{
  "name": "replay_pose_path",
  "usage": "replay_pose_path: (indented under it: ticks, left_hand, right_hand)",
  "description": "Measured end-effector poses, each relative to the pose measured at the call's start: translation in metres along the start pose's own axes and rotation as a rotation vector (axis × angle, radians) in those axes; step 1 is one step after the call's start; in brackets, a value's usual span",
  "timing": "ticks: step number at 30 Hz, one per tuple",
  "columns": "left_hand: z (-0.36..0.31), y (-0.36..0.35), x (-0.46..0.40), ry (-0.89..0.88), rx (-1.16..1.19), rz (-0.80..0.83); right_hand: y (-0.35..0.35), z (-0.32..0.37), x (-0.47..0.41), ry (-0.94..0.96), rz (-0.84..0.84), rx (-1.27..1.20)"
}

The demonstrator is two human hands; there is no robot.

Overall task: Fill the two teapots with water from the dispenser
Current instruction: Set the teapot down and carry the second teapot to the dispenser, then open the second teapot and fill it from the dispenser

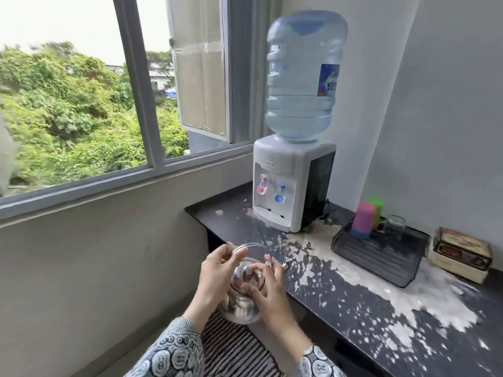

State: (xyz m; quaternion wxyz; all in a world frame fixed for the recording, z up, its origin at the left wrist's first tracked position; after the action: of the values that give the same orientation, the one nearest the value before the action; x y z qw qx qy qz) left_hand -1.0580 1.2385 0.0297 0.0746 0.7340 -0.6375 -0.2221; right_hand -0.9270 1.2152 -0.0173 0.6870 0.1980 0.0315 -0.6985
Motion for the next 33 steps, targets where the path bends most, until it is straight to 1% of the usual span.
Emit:
replay_pose_path:
  ticks: [2,6,9,13,14,18,20,22,26,29,33]
  left_hand:
    - [0.010,-0.017,-0.042,-0.016,-0.037,0.079]
    - [0.037,-0.040,-0.116,-0.009,-0.058,0.168]
    - [0.060,-0.058,-0.168,0.048,-0.009,0.234]
    - [0.093,-0.085,-0.235,0.051,0.003,0.369]
    - [0.102,-0.094,-0.252,0.056,-0.010,0.410]
    - [0.132,-0.127,-0.301,0.025,-0.106,0.573]
    - [0.145,-0.138,-0.321,-0.005,-0.164,0.605]
    - [0.158,-0.149,-0.344,-0.017,-0.174,0.648]
    - [0.167,-0.159,-0.371,-0.040,-0.163,0.668]
    - [0.177,-0.167,-0.386,-0.046,-0.124,0.719]
    - [0.184,-0.171,-0.396,-0.038,-0.066,0.722]
  right_hand:
    - [0.003,-0.019,-0.036,-0.048,0.006,0.007]
    - [0.007,-0.055,-0.098,-0.078,-0.018,0.044]
    - [0.011,-0.084,-0.144,-0.113,0.006,0.072]
    - [0.012,-0.124,-0.195,-0.219,0.075,0.104]
    - [0.012,-0.136,-0.208,-0.242,0.070,0.096]
    - [0.008,-0.172,-0.249,-0.355,-0.013,0.088]
    - [0.006,-0.184,-0.265,-0.390,-0.050,0.116]
    - [0.004,-0.196,-0.285,-0.420,-0.089,0.134]
    - [0.000,-0.211,-0.308,-0.460,-0.169,0.126]
    - [-0.004,-0.217,-0.317,-0.484,-0.237,0.140]
    - [-0.010,-0.221,-0.320,-0.466,-0.318,0.164]
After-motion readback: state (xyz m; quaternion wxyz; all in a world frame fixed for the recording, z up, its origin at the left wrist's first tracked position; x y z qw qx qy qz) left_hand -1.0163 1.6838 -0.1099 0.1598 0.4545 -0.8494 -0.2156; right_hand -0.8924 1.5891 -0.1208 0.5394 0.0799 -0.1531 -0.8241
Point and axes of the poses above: each hand's wrist, its own x-axis away from the middle knuckle, its own y-axis out of the back of the hand, z = x × y, the point moved 7 cm from there along -x, towards the middle knuckle, and after that the axes turned 10 degrees about -x, right-handed, at the moved point
